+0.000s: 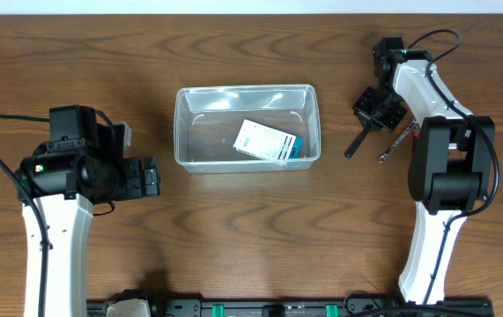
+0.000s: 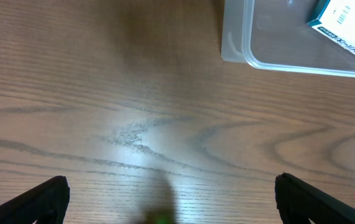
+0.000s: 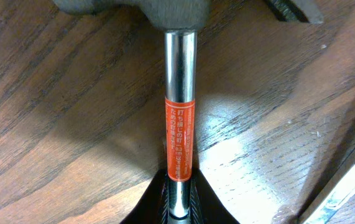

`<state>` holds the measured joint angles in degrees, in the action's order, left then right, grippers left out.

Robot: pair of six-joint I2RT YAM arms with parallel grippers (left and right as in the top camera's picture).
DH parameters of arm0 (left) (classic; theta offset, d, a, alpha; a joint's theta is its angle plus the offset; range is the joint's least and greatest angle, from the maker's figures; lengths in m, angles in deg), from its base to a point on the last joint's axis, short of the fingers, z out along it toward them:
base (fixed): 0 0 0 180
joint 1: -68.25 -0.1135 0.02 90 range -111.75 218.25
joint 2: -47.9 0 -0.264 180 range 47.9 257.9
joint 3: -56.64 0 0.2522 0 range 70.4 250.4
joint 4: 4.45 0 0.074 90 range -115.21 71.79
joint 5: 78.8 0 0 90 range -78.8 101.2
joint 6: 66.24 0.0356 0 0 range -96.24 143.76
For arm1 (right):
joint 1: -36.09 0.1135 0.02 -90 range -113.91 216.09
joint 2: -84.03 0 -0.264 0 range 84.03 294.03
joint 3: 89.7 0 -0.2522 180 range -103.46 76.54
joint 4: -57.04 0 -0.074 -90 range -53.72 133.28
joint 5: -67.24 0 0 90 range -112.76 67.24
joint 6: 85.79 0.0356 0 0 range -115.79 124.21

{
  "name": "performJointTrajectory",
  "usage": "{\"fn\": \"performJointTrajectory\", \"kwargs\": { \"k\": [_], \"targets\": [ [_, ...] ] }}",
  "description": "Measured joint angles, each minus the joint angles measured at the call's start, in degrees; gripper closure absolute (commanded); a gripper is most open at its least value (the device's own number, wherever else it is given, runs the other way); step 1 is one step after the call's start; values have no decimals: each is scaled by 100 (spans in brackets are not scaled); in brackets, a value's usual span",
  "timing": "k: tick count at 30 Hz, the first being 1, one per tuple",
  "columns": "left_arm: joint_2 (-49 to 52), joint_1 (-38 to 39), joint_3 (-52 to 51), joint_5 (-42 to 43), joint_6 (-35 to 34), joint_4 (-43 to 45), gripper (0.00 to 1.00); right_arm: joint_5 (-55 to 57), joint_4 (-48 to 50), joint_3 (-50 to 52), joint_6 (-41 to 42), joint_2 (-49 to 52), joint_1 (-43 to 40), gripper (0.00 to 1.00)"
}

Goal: Pack container
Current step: 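Move the right gripper back and grasp the hammer by its handle, then carry the hammer with the right gripper into the container and release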

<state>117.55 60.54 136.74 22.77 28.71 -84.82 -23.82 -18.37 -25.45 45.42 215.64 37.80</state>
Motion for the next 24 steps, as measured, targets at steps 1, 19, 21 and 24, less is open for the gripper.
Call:
{"fn": "performJointTrajectory", "kwargs": {
  "k": [1,19,21,24],
  "targets": [
    [0,0,0,0,0,-9,2,0,0,0,0,0,0,99],
    [0,0,0,0,0,-24,2,459,199,28,-1268,-251,164,99],
    [0,0,0,0,0,-24,2,535,343,37,-1657,-564,293,99],
    [0,0,0,0,-2,-26,2,601,507,37,-2258,-1154,549,99]
  ]
}}
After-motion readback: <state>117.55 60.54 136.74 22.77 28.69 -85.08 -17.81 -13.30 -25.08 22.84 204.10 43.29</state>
